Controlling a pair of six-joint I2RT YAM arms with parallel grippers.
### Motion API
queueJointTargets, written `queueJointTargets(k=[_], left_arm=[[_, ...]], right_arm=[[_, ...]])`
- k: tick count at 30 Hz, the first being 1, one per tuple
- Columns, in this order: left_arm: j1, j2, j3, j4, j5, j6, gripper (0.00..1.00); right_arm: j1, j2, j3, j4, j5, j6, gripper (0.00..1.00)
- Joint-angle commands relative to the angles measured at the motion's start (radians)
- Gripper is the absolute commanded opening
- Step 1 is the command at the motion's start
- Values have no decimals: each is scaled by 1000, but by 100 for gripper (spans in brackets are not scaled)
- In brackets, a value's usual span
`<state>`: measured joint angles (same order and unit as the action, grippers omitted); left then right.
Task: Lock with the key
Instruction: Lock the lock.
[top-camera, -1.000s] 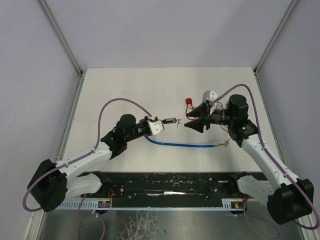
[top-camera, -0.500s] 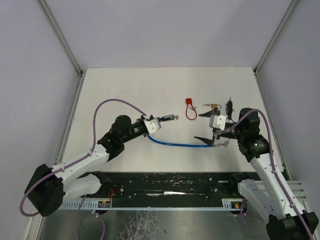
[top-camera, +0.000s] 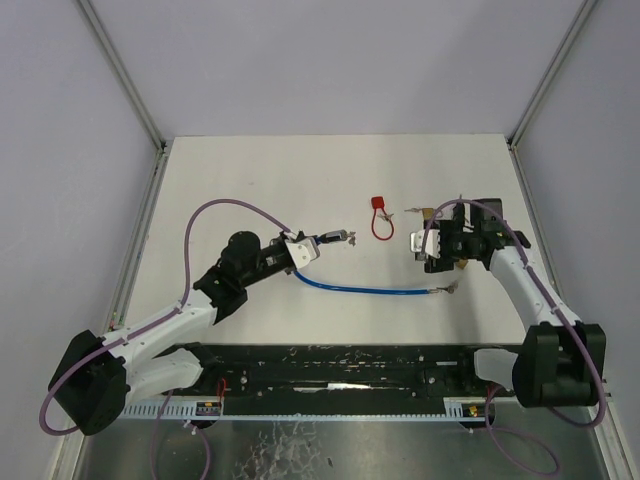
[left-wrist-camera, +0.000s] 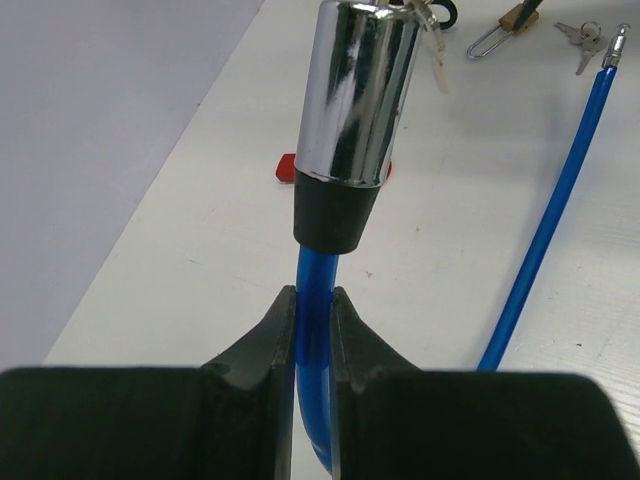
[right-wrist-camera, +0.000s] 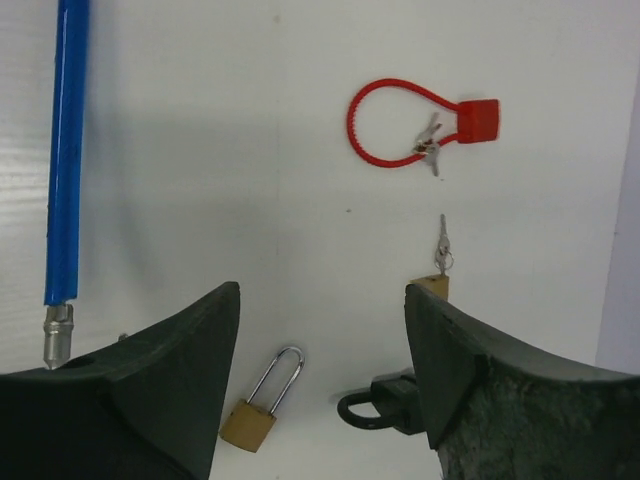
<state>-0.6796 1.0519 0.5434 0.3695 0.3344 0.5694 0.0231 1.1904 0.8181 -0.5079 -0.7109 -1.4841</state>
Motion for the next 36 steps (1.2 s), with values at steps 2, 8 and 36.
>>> queueJointTargets(k=[2,8,36], left_arm=[[2,-3,-5,69,35,-19,0],[2,-6,-9,75,36,-19,0],[17,31,-13,108,44,-32,0]], right_arm=[[1,170,53,-117,12,-361,63],[45,327,62,-165,51,-463,49],[364,101,-248,-52,-40,-480,70]])
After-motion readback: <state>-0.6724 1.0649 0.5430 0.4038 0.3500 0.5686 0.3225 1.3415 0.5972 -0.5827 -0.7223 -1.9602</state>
